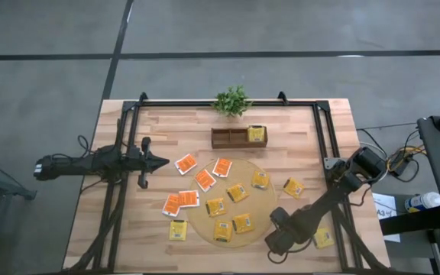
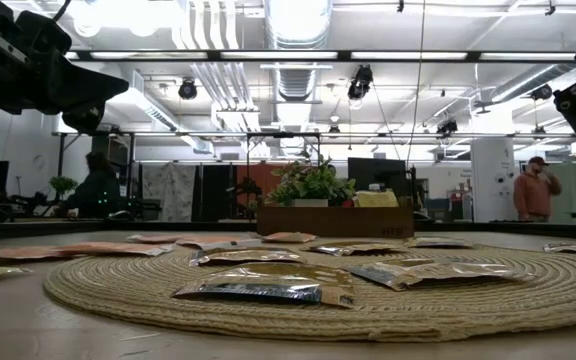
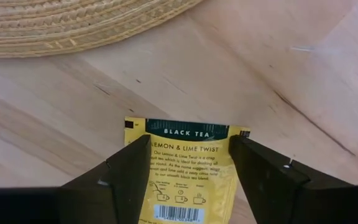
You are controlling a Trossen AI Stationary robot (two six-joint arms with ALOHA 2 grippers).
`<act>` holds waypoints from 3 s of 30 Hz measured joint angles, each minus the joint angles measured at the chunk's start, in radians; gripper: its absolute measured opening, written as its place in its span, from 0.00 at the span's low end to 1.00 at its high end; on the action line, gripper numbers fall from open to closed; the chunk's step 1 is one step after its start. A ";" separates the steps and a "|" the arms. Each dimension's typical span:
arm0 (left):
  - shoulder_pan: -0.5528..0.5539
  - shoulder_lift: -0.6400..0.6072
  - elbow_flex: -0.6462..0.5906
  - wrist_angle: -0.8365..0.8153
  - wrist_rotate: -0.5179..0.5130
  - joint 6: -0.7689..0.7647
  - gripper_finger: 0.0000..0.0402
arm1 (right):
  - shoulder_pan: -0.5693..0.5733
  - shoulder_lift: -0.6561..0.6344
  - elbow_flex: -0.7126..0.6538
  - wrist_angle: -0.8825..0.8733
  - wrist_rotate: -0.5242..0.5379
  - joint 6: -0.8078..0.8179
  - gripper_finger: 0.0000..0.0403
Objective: Pick & Place Tea
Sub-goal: Put the yellow tea bag into the right section of the wooden organizer
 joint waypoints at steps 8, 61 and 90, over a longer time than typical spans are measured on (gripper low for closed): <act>0.000 0.000 0.000 0.000 0.000 0.000 0.00 | -0.015 0.002 -0.007 0.006 -0.017 -0.042 0.35; 0.000 0.000 0.000 0.000 0.000 0.000 0.00 | -0.835 -0.336 0.191 -0.250 0.657 -1.024 0.03; 0.000 0.000 0.000 0.000 0.000 0.000 0.00 | -0.954 -0.171 0.166 -0.026 0.785 -0.783 0.03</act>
